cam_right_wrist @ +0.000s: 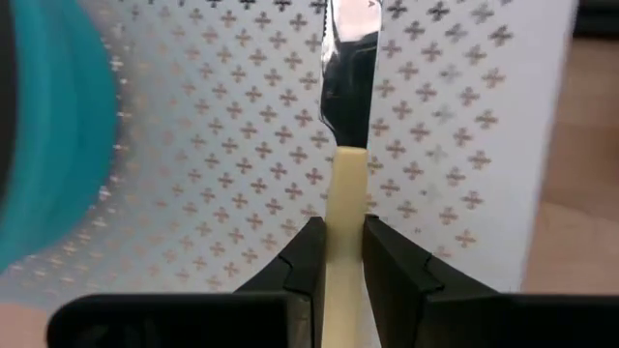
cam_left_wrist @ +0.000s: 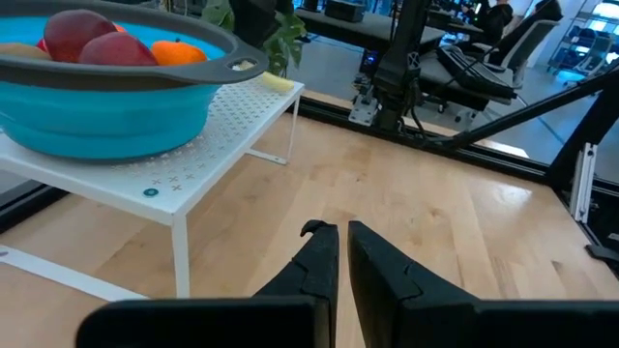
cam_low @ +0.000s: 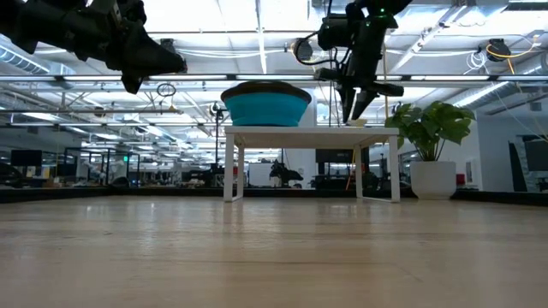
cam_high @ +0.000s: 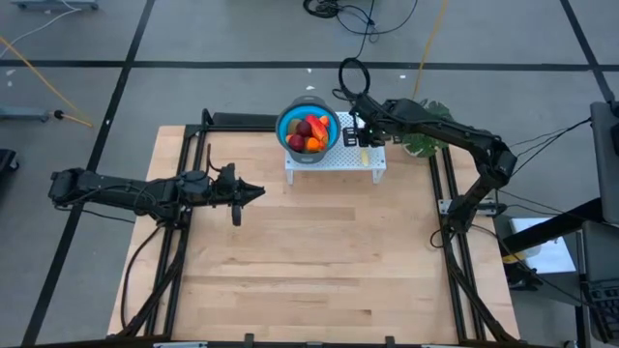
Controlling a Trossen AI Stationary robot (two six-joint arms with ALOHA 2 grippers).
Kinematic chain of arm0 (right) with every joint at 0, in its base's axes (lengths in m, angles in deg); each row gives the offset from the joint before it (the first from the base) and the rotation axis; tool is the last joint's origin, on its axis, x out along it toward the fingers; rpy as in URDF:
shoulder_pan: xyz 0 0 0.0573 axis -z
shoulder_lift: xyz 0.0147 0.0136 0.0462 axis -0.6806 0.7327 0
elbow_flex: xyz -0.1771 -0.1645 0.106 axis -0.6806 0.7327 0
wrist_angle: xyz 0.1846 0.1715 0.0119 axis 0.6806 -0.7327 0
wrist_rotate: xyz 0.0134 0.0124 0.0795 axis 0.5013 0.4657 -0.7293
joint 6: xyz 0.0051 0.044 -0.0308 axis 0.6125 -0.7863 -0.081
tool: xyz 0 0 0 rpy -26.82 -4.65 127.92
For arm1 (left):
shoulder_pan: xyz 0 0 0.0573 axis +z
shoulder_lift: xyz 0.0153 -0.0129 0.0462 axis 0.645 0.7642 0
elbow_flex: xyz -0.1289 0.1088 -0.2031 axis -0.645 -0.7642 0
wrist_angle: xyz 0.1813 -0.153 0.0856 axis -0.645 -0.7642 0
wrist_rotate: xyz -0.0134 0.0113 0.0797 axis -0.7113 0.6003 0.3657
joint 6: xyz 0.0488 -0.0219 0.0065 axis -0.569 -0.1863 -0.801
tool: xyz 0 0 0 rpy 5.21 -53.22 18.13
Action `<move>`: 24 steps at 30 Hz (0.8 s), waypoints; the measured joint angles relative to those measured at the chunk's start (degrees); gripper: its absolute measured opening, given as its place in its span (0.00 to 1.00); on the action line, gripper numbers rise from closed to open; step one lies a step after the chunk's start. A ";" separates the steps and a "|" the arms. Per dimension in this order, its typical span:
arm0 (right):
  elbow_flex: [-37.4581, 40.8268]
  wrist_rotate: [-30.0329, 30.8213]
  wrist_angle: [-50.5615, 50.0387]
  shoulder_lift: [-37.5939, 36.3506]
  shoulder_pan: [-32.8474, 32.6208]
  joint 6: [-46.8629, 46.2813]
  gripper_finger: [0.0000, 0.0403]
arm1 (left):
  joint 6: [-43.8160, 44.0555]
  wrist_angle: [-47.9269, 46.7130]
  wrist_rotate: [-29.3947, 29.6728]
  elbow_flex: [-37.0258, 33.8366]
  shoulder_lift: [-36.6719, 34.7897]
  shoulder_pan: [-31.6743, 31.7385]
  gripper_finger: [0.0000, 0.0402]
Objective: Pick & Place Fruit
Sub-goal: Put the yellow knife on the shelf
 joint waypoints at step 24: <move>1.80 -1.98 1.79 -0.10 0.04 -0.79 0.14 | 0.08 0.00 -0.04 -0.01 0.00 0.00 0.06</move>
